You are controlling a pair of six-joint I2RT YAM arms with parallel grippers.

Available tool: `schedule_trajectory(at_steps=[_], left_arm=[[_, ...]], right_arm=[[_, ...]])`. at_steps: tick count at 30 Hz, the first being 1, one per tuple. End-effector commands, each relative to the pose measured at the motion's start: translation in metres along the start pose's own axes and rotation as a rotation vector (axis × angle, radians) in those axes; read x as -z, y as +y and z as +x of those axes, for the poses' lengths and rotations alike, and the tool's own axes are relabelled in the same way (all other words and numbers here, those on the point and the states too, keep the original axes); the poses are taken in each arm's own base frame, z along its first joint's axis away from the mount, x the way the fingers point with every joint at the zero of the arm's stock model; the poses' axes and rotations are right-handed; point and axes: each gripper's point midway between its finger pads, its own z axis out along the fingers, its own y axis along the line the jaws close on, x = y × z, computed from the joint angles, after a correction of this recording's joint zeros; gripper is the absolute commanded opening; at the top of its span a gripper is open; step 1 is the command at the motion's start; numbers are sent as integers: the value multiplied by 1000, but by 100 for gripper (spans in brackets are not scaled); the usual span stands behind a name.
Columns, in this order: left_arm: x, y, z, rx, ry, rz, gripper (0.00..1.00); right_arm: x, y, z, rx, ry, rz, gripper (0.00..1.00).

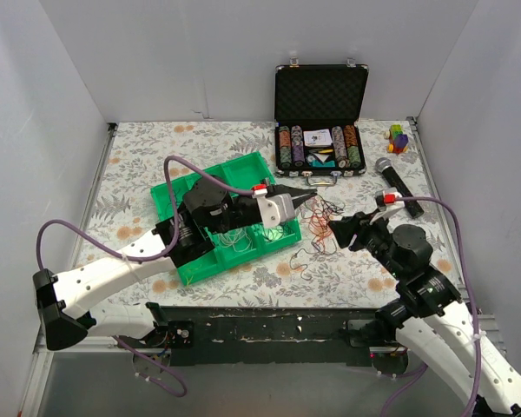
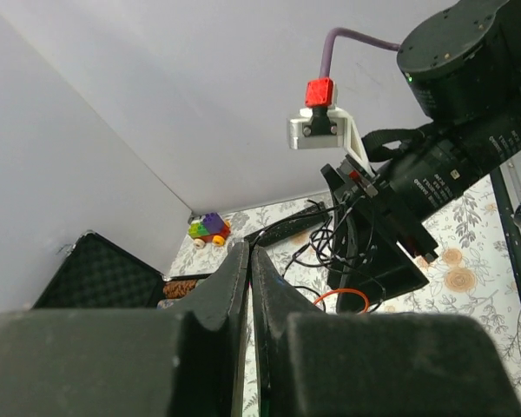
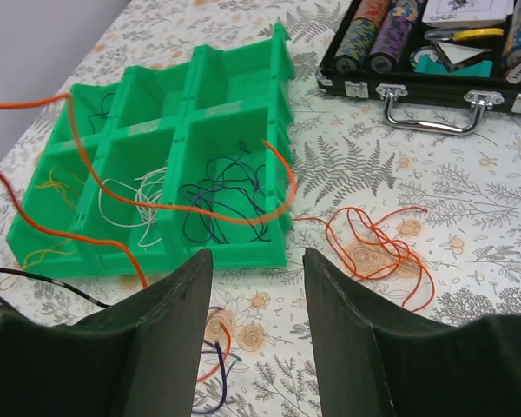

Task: Untangle the cables
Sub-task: Untie the cable.

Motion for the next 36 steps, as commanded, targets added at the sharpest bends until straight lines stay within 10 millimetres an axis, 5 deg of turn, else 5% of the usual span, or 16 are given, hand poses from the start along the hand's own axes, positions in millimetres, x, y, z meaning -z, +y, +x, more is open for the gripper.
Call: schedule_trajectory(at_steps=[1, 10, 27, 36], left_arm=[[-1, -2, -2, -11, -18, -10, 0], [-5, -11, -7, -33, -49, 37, 0], [-3, -35, -8, -85, -66, 182, 0], [0, -55, -35, -95, -166, 324, 0]], right_arm=[[8, 22, -20, 38, -85, -122, 54], [11, 31, -5, 15, -75, -198, 59], [18, 78, -20, 19, -82, -440, 60], [13, 88, -19, -3, -74, -498, 59]])
